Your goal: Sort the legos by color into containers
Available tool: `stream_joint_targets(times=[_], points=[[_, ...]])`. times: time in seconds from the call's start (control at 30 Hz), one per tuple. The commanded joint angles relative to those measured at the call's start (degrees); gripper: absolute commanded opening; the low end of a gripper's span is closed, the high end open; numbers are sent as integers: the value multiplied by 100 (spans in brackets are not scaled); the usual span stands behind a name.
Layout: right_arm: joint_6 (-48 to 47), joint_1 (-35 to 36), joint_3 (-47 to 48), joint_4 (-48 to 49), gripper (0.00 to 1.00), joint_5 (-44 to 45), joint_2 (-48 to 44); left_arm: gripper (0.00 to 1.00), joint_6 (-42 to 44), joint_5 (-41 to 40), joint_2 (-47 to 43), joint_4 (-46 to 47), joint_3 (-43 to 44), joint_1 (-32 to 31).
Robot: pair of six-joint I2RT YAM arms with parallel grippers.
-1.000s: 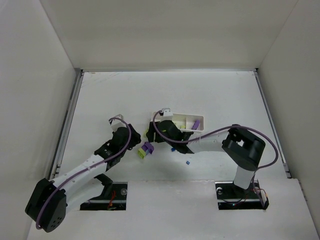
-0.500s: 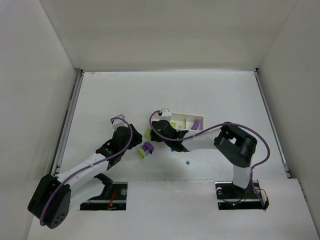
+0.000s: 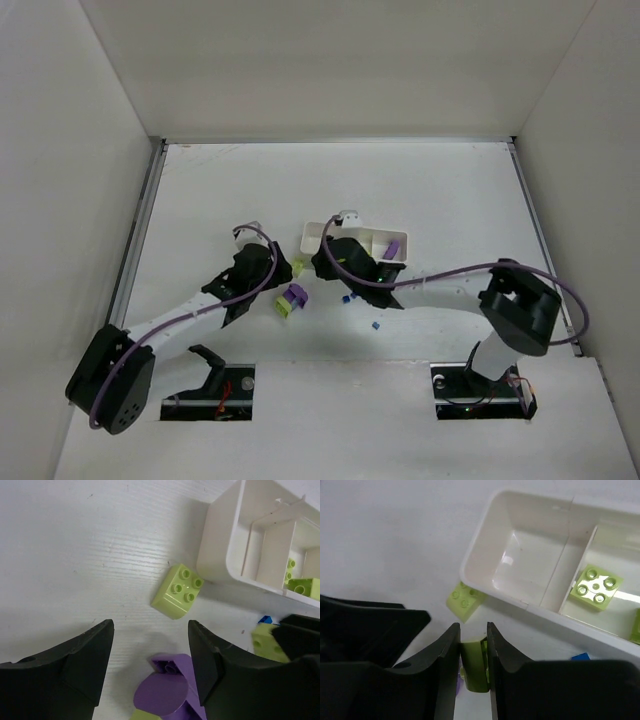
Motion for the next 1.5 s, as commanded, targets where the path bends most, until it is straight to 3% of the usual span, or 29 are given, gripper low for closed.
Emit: stream_joint_targets(times=[0.0, 0.23, 0.57, 0.77, 0.87, 1.03, 1.47], points=[[-132, 28, -181, 139, 28, 96, -799, 59, 310, 30, 279, 258, 399, -54], [-457, -595, -437, 183, 29, 43, -1390, 59, 469, 100, 1105, 381, 865, -211], [-449, -1422, -446, 596, 32, 8, -687, 60, 715, -58, 1659, 372, 1147, -194], [-423, -1458, -384, 658, 52, -27, -511, 59, 873, -278, 2072, 337, 1305, -326], [-414, -1458, -454, 649, 58, -27, -686, 59, 926, -374, 2204, 320, 1375, -396], [-501, -1449, -665, 561, 59, -27, -1310, 53, 1005, -427, 2284, 320, 1454, -493], [-1038, -1458, -771, 279, 60, -256, -1935, 58, 1049, -664, 2319, 311, 1481, -774]])
